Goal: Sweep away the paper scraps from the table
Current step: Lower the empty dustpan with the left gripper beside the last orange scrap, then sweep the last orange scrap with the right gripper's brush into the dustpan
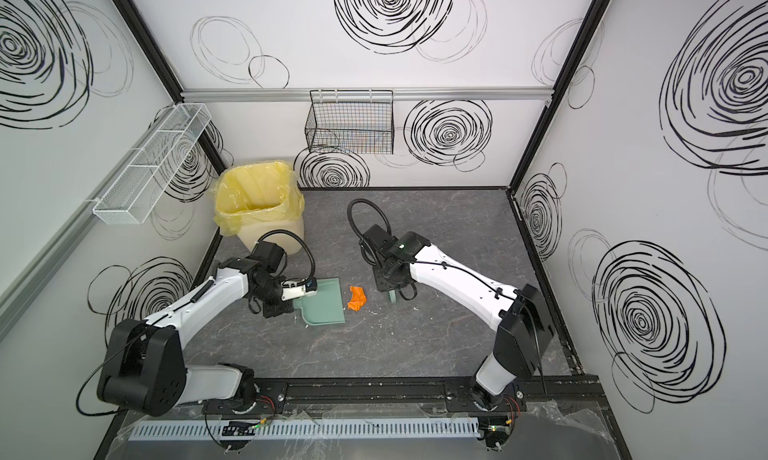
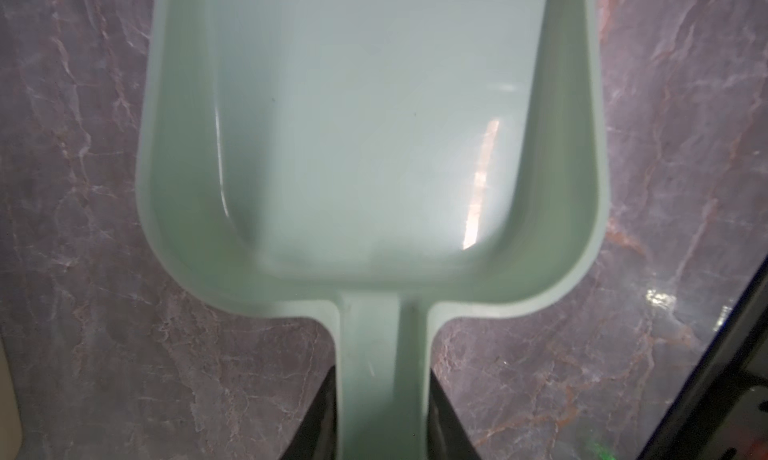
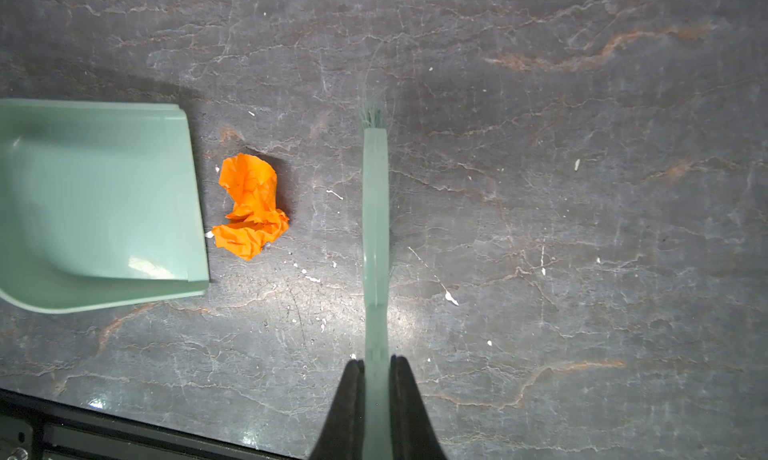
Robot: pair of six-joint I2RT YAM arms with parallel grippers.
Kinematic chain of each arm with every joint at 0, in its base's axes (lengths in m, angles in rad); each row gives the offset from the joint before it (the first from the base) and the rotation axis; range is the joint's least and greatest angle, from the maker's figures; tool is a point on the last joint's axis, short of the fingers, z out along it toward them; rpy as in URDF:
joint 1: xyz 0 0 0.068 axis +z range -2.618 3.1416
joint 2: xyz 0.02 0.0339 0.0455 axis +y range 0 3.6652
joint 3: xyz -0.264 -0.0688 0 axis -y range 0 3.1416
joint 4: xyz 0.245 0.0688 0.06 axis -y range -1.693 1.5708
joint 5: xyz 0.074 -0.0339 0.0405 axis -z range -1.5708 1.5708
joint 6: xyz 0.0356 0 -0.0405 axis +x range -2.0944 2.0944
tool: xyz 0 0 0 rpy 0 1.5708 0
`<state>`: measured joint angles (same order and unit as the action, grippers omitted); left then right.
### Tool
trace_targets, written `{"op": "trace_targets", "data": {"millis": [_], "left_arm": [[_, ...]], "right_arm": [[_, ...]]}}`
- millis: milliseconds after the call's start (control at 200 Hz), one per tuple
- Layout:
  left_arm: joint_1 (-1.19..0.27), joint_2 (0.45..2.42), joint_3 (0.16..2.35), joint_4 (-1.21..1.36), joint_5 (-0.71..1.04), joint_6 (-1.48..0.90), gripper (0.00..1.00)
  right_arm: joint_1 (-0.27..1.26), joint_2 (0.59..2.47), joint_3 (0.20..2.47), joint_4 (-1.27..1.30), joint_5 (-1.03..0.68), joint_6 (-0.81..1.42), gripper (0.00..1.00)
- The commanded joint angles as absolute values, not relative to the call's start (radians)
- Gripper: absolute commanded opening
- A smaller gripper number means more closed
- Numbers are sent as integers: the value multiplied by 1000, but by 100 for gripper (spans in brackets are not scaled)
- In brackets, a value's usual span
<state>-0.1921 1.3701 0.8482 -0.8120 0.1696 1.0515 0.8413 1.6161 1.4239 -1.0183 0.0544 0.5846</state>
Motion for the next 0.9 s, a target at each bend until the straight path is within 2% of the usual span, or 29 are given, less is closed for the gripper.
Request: {"op": "trace_targets", "data": {"millis": [0, 590, 760, 895], "left_arm": [[-212, 1391, 888, -808, 134, 1026, 0], [-264, 1474, 854, -762, 139, 996, 0], [-266, 1479, 850, -756, 153, 989, 0], [-265, 1479, 826, -736, 161, 989, 0]], "right_arm": [[869, 1648, 1465, -1069, 95, 604, 0], [973, 1730, 1537, -982, 15, 624, 0], [994, 1673, 1528, -857, -93, 620, 0], [992, 1601, 1515, -824, -110, 633, 0]]}}
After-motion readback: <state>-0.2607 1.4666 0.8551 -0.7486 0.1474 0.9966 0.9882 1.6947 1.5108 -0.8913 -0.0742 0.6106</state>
